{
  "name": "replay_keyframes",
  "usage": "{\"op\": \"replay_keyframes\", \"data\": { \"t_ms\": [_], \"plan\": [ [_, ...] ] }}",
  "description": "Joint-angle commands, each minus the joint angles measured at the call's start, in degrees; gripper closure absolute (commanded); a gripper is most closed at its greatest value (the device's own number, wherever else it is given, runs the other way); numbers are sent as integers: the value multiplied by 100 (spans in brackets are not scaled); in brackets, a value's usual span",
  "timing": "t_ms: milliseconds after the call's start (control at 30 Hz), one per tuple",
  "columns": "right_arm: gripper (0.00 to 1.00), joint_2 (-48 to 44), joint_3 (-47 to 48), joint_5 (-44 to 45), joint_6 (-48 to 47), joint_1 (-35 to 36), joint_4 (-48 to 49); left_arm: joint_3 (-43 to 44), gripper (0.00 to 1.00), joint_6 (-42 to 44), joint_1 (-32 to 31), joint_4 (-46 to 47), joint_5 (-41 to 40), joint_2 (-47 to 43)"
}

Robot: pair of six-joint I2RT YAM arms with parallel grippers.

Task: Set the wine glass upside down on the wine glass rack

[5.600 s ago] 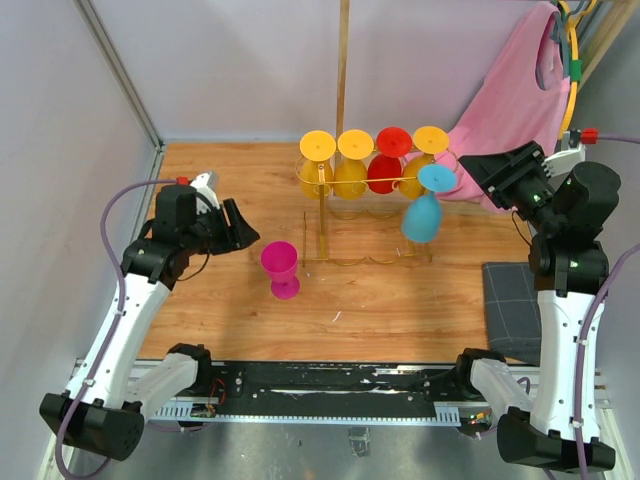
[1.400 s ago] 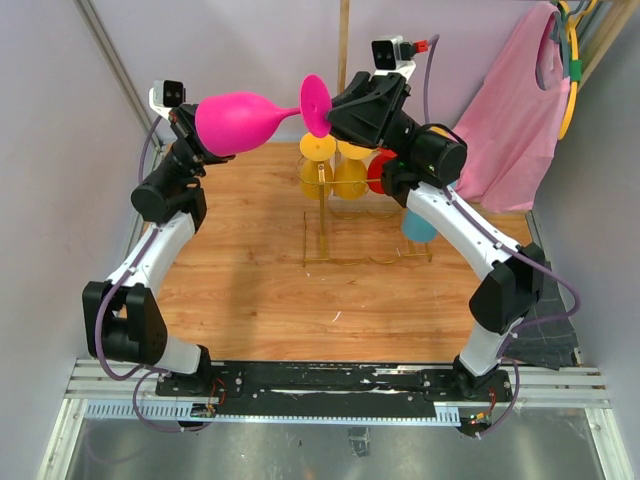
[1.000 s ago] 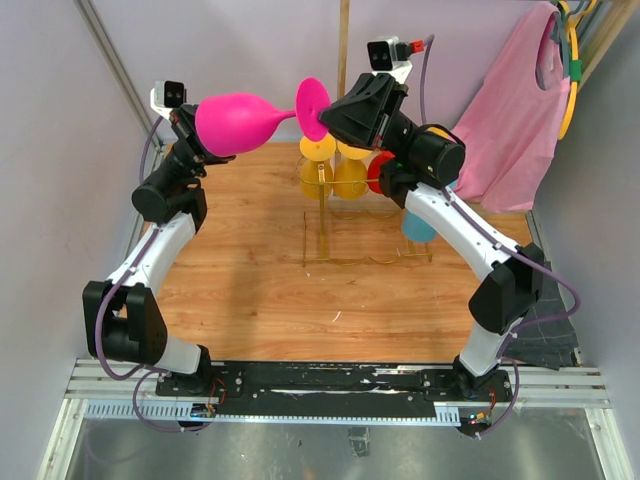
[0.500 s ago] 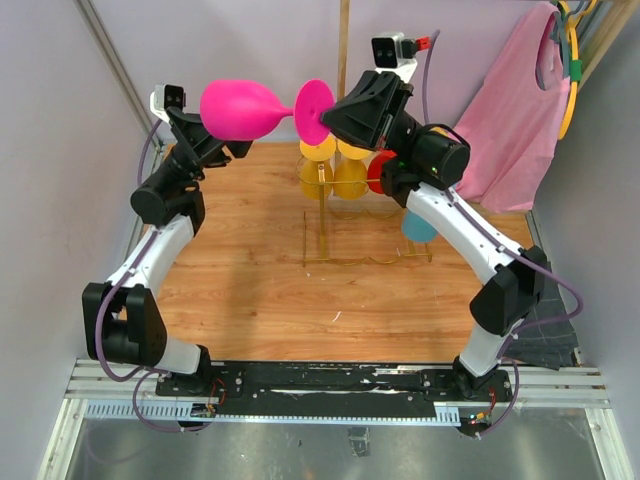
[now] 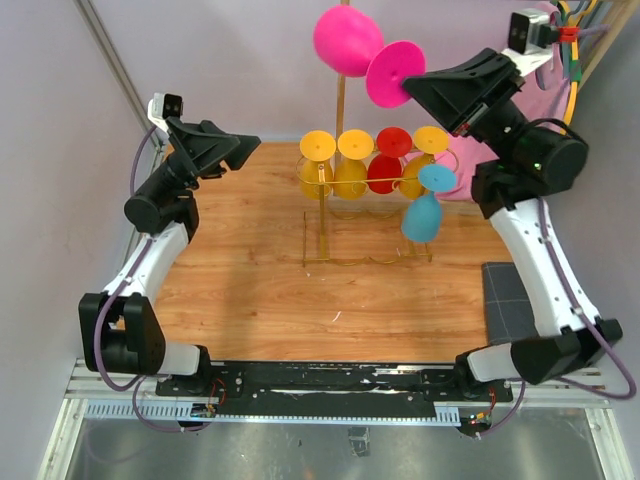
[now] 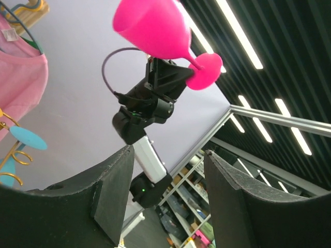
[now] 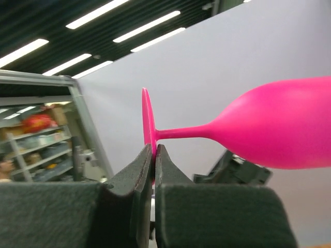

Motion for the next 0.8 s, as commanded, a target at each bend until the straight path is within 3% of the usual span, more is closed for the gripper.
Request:
{"op": "replay_keyframes", "data": {
  "t_ms": [0, 133, 267, 533, 767],
  "plan": [
    [99, -837, -98, -326, -2191, -427, -2487, -38, 39, -800, 63, 1190, 247, -160],
    [99, -1469, 323, 97, -4365, -497, -5204, -14, 40, -811, 81, 1225, 281, -104],
    [99, -1899, 640, 740, -5426, -499, -6988, 30, 40, -869, 81, 1283, 287, -2],
    [99, -2779, 802, 2689, -6231, -504, -9744, 111, 40, -993, 81, 1431, 312, 122],
    [99, -3033, 1366, 3478, -6049, -510, -11673, 110, 41, -986, 81, 1419, 347, 113]
  ]
}}
